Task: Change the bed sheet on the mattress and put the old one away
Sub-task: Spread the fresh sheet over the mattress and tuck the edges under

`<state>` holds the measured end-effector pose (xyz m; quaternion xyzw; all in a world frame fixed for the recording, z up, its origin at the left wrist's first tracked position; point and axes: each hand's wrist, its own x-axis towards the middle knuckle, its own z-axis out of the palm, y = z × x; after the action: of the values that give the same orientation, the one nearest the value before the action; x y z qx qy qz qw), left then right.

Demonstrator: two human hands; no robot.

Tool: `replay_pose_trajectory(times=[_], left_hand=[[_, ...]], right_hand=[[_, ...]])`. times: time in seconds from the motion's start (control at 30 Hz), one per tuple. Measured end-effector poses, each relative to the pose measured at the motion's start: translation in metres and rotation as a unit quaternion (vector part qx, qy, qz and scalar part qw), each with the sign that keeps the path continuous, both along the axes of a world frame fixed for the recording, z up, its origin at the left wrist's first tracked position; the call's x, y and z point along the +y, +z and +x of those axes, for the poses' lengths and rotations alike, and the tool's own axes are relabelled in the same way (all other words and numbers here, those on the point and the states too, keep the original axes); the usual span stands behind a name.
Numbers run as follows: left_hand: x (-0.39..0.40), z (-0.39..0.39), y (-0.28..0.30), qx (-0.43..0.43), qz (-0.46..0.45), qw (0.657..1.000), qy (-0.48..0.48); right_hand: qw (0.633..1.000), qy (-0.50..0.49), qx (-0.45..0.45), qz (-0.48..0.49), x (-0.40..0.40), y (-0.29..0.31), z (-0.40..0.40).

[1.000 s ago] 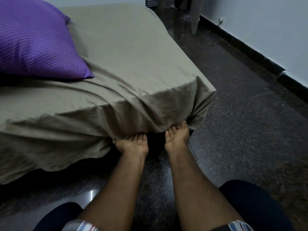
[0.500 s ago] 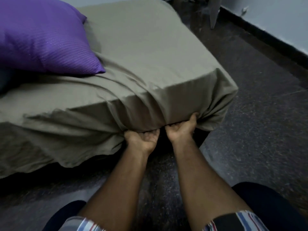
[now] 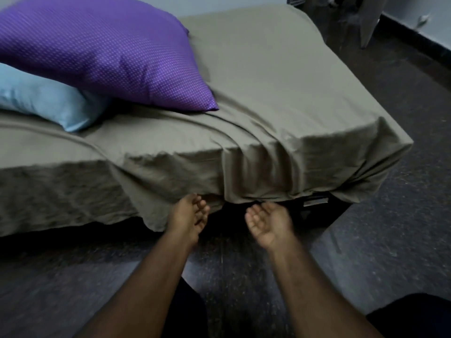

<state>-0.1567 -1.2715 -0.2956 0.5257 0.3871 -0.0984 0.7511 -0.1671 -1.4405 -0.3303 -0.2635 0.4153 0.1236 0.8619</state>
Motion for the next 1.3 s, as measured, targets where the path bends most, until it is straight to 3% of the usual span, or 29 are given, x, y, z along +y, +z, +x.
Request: replay_pose_trajectory(times=[0.07,0.1,0.17,0.23,0.27,0.33,0.5,0.67,0.83,0.93,1.07,1.13,1.2,1.23,1.3], left_hand=[[0.009,-0.007,0.025,-0.160,0.185,0.970,-0.012],[0.015,-0.010,0.040,-0.245,0.299,0.922,-0.038],[0.032,-0.009,0.066,-0.364,0.529,0.760,-0.100],[0.055,0.001,0.082,-0.376,0.723,0.562,-0.143],[0.068,0.009,0.086,-0.347,0.772,0.505,-0.171],[0.090,0.024,0.086,-0.314,0.788,0.472,-0.242],[0.120,0.054,0.086,-0.376,0.757,0.458,-0.274],[0.122,0.058,0.104,-0.414,0.716,0.473,-0.304],[0.121,0.054,0.118,-0.453,0.720,0.444,-0.282],[0.120,0.053,0.113,-0.444,0.713,0.461,-0.287],[0.119,0.054,0.106,-0.390,0.721,0.478,-0.317],[0.110,0.045,0.103,-0.359,0.740,0.489,-0.291],[0.094,0.025,0.090,-0.376,0.726,0.523,-0.240],[0.084,0.012,0.082,-0.403,0.687,0.567,-0.210],[0.072,-0.012,0.058,-0.412,0.554,0.714,-0.118]], right_hand=[[0.997,0.069,-0.018,0.033,0.036,0.000,-0.002],[0.996,0.081,-0.024,0.038,0.051,0.000,-0.001],[0.995,0.075,-0.033,0.057,0.078,0.000,0.002],[0.995,0.040,-0.032,0.091,0.100,0.001,0.004],[0.994,0.014,-0.031,0.106,0.108,0.002,0.005],[0.991,-0.037,-0.030,0.123,0.122,0.003,0.007],[0.985,-0.117,-0.018,0.127,0.149,0.013,0.020],[0.980,-0.166,-0.005,0.112,0.165,0.017,0.030],[0.969,-0.183,-0.052,0.157,0.166,0.026,0.060],[0.959,-0.203,-0.094,0.177,0.168,0.017,0.072],[0.984,-0.076,-0.082,0.135,0.153,-0.004,0.046],[0.998,0.016,-0.043,0.036,0.132,-0.011,0.034],[0.992,0.048,-0.006,-0.119,0.111,-0.022,0.026],[0.976,0.036,0.003,-0.216,0.100,-0.025,0.023],[0.898,-0.040,0.015,-0.437,0.073,-0.025,0.018]])
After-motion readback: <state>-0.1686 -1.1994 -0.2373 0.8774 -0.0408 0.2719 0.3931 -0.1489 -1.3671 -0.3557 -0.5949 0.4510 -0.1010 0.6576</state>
